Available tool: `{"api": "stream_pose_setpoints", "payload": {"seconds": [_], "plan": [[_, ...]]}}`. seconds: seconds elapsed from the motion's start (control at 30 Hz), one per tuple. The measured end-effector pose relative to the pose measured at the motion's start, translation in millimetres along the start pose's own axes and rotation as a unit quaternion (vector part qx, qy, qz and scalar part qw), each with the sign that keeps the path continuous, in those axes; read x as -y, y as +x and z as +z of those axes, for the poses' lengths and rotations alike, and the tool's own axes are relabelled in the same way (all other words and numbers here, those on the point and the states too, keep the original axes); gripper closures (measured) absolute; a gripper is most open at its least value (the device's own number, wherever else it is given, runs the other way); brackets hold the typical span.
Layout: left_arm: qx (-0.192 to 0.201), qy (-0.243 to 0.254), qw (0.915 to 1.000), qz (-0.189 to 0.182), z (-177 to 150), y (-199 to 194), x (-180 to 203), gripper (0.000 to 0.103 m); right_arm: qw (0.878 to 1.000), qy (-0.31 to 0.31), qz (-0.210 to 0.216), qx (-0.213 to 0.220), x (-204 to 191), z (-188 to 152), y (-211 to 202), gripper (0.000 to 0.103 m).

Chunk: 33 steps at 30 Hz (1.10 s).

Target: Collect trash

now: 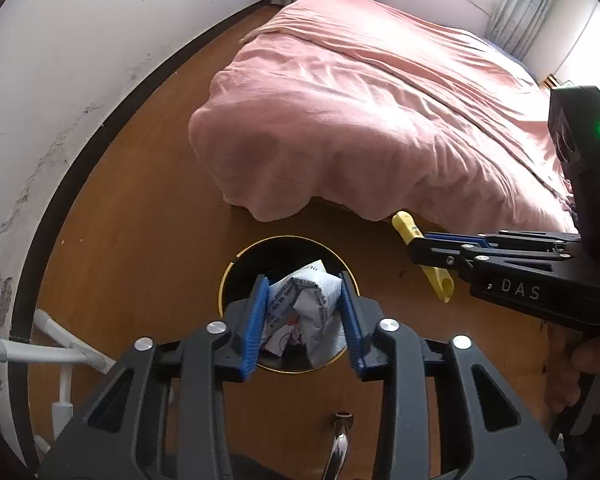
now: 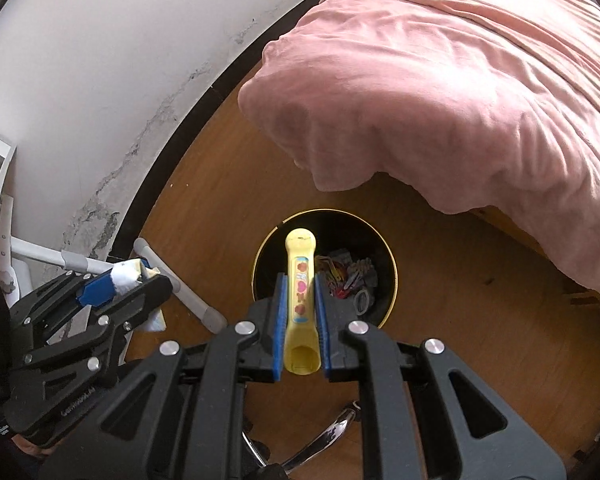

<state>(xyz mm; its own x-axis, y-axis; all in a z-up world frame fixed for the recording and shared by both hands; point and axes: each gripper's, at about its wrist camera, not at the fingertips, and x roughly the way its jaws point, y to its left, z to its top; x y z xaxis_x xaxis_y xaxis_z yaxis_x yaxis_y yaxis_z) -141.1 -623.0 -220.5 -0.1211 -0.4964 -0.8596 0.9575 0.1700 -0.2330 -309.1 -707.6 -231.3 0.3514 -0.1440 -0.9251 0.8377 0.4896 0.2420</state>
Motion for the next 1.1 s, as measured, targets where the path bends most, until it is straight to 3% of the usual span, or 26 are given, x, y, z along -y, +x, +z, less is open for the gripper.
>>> {"api": "stream_pose_setpoints", "payload": {"seconds": [0.07, 0.1, 0.37, 0.4, 0.43, 0.5, 0.6, 0.77, 0.87, 1.1], "plan": [[0.000, 0.005, 1.0000, 0.004, 1.9, 1.3, 1.5, 0.057, 1.000, 0.004, 0.000, 0.002, 1.6, 0.8, 0.2, 0.089], [0.002, 0.005, 1.0000, 0.005, 2.3, 0.9, 1.8, 0.046, 1.000, 0.006, 0.000, 0.004, 2.3, 1.1, -0.3, 0.089], [0.011, 0.003, 0.9999, 0.006, 4.4, -5.7, 4.1, 0.038, 1.000, 0.008, 0.002, 0.008, 2.0, 3.7, -2.3, 0.088], [0.014, 0.005, 0.9999, 0.007, 4.6, -9.6, 5.3, 0.034, 1.000, 0.011, 0.002, 0.010, 2.2, 3.7, -4.0, 0.079], [0.017, 0.007, 0.9998, 0.008, 4.9, -13.4, 6.7, 0.030, 1.000, 0.012, 0.001, 0.016, 2.0, 3.9, -7.8, 0.061], [0.024, 0.012, 0.9996, 0.009, 5.6, -22.2, 9.7, 0.024, 0.999, 0.009, -0.002, 0.034, -0.5, 4.2, -19.2, 0.040], [0.039, 0.020, 0.9989, 0.019, 7.7, -42.3, 16.9, 0.018, 0.998, -0.002, -0.006, 0.061, -7.4, 6.1, -41.0, 0.039], [0.081, 0.026, 0.9959, 0.030, 7.7, -101.0, 23.5, 0.013, 0.992, -0.030, -0.013, 0.126, -27.7, 11.3, -93.2, 0.028], [0.111, 0.026, 0.9917, 0.058, 1.8, -145.4, 15.6, 0.012, 0.986, -0.059, -0.009, 0.156, -53.3, 16.5, -121.7, 0.025], [0.154, -0.044, 0.9745, 0.157, -45.3, -253.0, -43.4, 0.011, 0.965, -0.176, 0.050, 0.189, -177.1, 9.4, -151.0, 0.019]]}}
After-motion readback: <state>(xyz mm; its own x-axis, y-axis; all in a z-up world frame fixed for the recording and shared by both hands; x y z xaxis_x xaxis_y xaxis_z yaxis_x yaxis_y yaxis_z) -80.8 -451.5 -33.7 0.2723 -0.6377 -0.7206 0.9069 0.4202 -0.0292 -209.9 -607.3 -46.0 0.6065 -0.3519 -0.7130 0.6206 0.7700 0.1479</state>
